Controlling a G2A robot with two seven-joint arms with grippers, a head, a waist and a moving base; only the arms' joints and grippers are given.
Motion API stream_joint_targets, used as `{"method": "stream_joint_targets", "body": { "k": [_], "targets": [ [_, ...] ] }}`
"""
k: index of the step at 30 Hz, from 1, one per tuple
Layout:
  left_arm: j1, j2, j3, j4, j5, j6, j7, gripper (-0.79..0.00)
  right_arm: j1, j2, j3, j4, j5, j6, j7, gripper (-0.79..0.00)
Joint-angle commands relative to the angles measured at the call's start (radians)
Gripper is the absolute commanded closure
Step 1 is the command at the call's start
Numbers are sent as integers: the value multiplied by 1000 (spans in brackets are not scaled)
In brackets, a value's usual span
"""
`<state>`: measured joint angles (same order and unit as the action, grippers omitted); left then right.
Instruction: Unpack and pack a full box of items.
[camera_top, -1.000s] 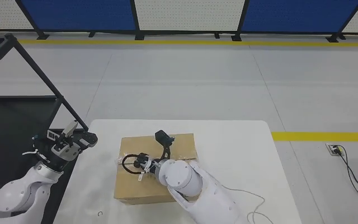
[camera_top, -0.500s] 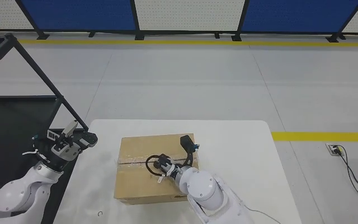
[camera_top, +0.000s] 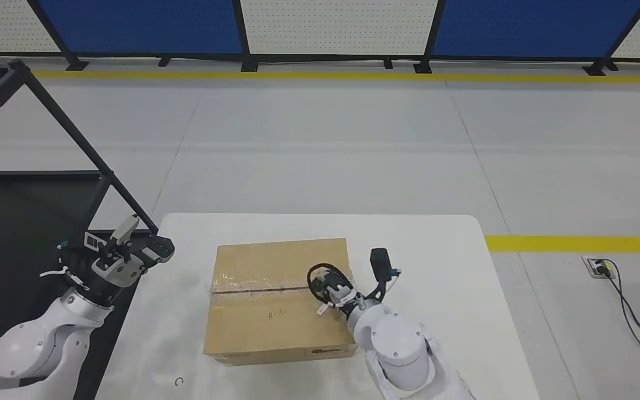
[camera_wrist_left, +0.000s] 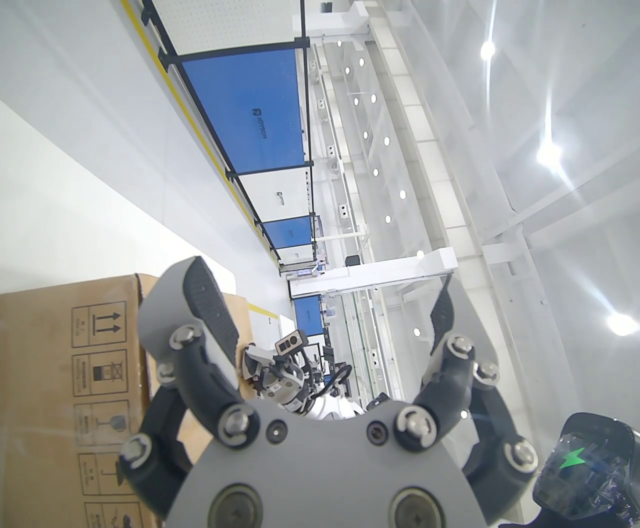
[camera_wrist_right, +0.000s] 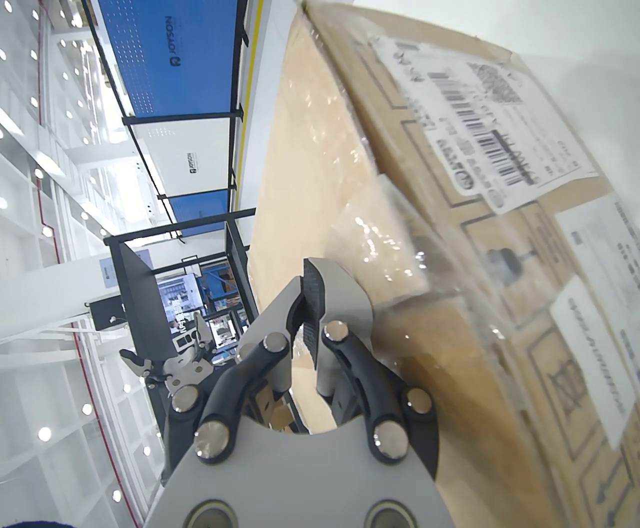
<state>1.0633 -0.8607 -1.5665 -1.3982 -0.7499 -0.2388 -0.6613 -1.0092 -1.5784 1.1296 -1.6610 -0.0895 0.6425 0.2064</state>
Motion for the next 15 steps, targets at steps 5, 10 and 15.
{"method": "stream_joint_targets", "body": {
  "k": [5, 10, 15],
  "targets": [
    [0, 0, 0, 0, 0, 0, 0, -785, -79, 5, 57, -67, 24, -27, -67, 0],
    [0, 0, 0, 0, 0, 0, 0, -785, -138, 3, 97, -110, 63, -52, -168, 0],
    [0, 0, 0, 0, 0, 0, 0, -785, -184, -2, 119, -149, 113, -125, -235, 0]
  ]
}}
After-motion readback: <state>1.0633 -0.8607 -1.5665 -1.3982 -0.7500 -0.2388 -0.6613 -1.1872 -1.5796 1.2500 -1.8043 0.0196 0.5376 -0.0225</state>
